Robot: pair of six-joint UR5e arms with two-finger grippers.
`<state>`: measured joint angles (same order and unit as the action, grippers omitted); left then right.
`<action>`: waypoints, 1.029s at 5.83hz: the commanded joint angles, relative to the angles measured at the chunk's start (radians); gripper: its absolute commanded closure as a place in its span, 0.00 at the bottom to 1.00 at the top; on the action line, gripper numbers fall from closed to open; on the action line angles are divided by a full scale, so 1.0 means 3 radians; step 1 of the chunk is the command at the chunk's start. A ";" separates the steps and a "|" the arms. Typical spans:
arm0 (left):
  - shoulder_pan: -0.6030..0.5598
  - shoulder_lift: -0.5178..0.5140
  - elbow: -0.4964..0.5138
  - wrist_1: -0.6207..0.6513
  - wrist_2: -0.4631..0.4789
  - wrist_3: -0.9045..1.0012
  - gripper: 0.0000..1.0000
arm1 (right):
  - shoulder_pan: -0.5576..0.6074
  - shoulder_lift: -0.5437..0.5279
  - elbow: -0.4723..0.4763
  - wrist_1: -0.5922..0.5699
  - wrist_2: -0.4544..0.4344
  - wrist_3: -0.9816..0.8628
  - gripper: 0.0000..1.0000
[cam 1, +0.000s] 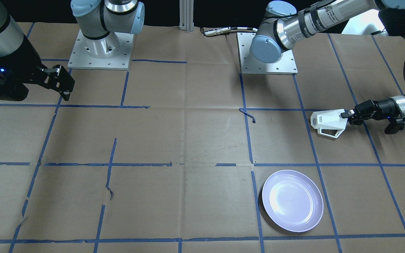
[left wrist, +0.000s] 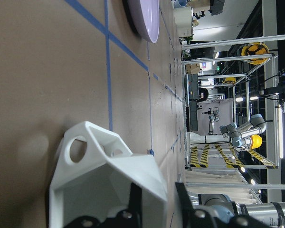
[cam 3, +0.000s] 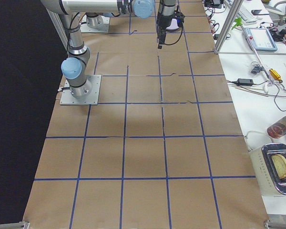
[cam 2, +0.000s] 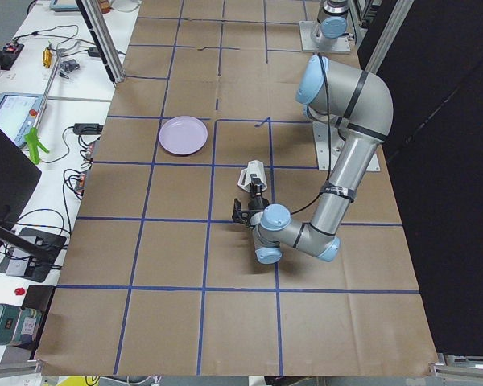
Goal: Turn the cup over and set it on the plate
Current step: 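Close the left gripper on the mug's rim and grip it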
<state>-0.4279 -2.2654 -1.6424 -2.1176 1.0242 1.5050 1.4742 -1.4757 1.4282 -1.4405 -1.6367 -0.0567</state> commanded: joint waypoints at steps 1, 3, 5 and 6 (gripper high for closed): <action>0.0000 0.0035 0.0024 -0.0003 0.0002 0.0005 1.00 | 0.0000 0.0000 0.0000 -0.0005 0.0000 0.0000 0.00; -0.0036 0.0400 0.0075 -0.0018 0.0007 -0.0244 1.00 | 0.0000 0.0000 0.0000 -0.0005 0.0000 0.0000 0.00; -0.0249 0.1192 0.0187 -0.0105 0.0063 -0.0963 1.00 | 0.0000 0.0000 0.0000 0.0000 0.0000 0.0000 0.00; -0.0524 0.1530 0.0269 -0.0064 0.0063 -0.1392 1.00 | 0.0000 0.0000 0.0000 -0.0005 0.0000 0.0000 0.00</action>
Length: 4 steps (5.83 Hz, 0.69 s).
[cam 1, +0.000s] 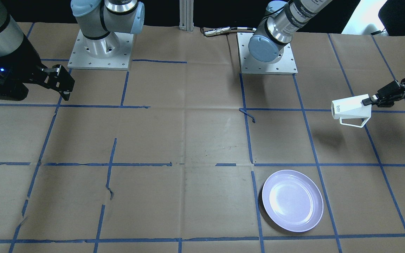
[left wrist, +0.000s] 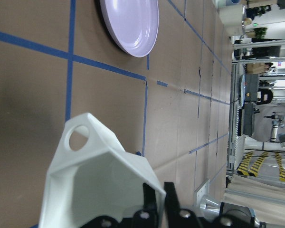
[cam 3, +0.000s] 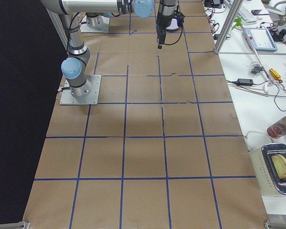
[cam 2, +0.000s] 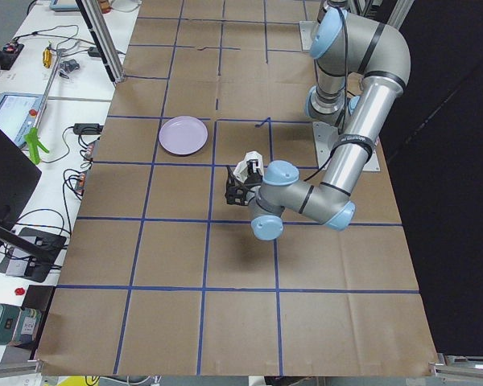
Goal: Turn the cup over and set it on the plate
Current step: 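Lift the mug with the left gripper and carry it over the plate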
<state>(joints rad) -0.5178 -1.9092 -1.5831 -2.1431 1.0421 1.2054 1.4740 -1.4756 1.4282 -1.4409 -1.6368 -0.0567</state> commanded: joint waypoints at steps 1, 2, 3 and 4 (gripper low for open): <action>-0.0632 0.0695 0.0193 0.0315 0.0014 -0.0904 1.00 | 0.0000 0.0000 0.0000 -0.0003 0.0000 0.0000 0.00; -0.1168 0.0866 0.0225 0.0976 0.0393 -0.1567 1.00 | 0.0000 0.0000 0.0000 0.0002 0.0000 0.0000 0.00; -0.1806 0.0913 0.0225 0.1559 0.0853 -0.2090 1.00 | 0.0000 0.0000 0.0000 0.0002 0.0000 0.0000 0.00; -0.2440 0.0863 0.0225 0.2107 0.1338 -0.2516 1.00 | 0.0000 0.0000 0.0000 0.0002 0.0000 0.0000 0.00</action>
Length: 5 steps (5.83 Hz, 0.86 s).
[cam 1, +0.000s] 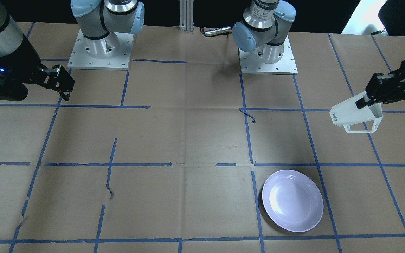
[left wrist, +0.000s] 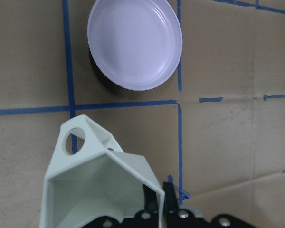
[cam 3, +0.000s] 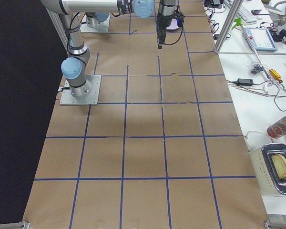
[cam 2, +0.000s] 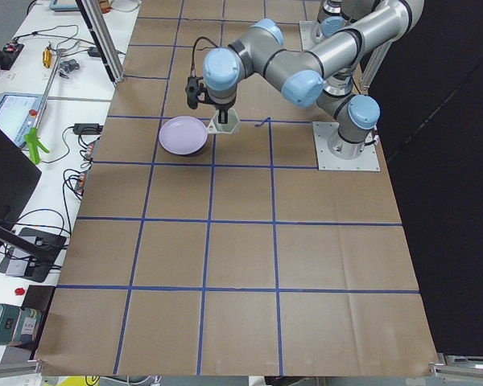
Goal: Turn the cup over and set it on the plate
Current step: 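Lift the mug with the left gripper and carry it over the plate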
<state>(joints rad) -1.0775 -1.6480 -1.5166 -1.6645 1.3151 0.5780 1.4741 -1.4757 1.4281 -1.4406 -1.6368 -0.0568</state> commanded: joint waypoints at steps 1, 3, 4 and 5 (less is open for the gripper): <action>-0.1051 -0.0095 0.0003 0.0815 0.0681 -0.0525 1.00 | 0.0000 0.0000 0.0000 0.0000 0.0000 0.0000 0.00; -0.1367 -0.0426 0.0003 0.1541 0.0939 -0.0541 1.00 | 0.0000 0.0000 0.0000 0.0000 0.0000 0.0000 0.00; -0.1373 -0.0615 0.0029 0.1899 0.0944 -0.0536 1.00 | 0.0000 0.0000 0.0000 0.0000 0.0000 0.0000 0.00; -0.1373 -0.0850 0.0075 0.2095 0.0945 -0.0536 1.00 | 0.0000 0.0000 0.0000 -0.0005 0.0000 0.0000 0.00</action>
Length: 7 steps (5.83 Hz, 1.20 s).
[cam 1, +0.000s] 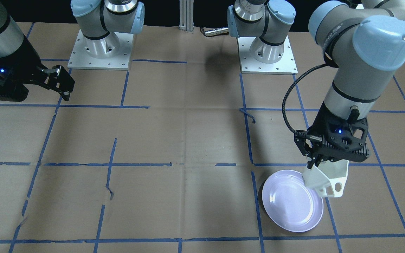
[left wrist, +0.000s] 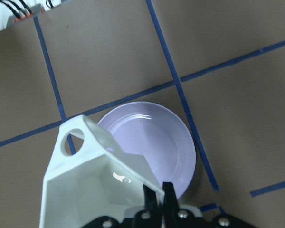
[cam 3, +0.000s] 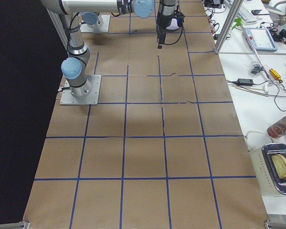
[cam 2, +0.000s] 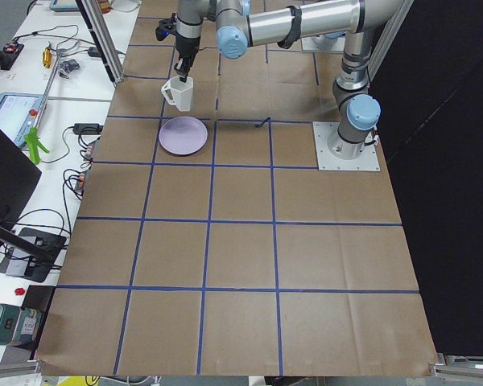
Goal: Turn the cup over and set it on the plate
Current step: 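Lift the mug with the left gripper and carry it over the plate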
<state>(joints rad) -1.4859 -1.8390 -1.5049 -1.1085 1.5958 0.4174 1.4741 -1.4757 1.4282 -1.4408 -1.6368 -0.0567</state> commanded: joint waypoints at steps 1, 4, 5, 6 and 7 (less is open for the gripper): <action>-0.0007 -0.0388 0.0107 0.0239 0.0009 0.0004 1.00 | 0.0000 0.0000 0.0005 -0.0004 0.0000 0.0000 0.00; -0.0012 -0.0813 -0.0020 0.0182 -0.0007 0.0030 1.00 | 0.0000 0.0000 0.0000 0.0001 0.0000 0.0000 0.00; -0.0007 -0.0809 -0.0127 0.0182 0.0009 0.0035 1.00 | 0.0000 0.0000 0.0000 0.0001 0.0000 0.0000 0.00; -0.0002 -0.0763 -0.0168 0.0182 0.0009 0.0045 1.00 | 0.0000 0.0000 0.0000 -0.0004 0.0000 0.0000 0.00; -0.0002 -0.0748 -0.0159 0.0192 0.0014 0.0045 0.94 | 0.0000 0.0000 0.0000 -0.0004 0.0000 0.0000 0.00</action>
<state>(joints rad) -1.4869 -2.0688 -1.5495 -1.0528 1.5988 0.4302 1.4742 -1.4757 1.4282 -1.4415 -1.6368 -0.0567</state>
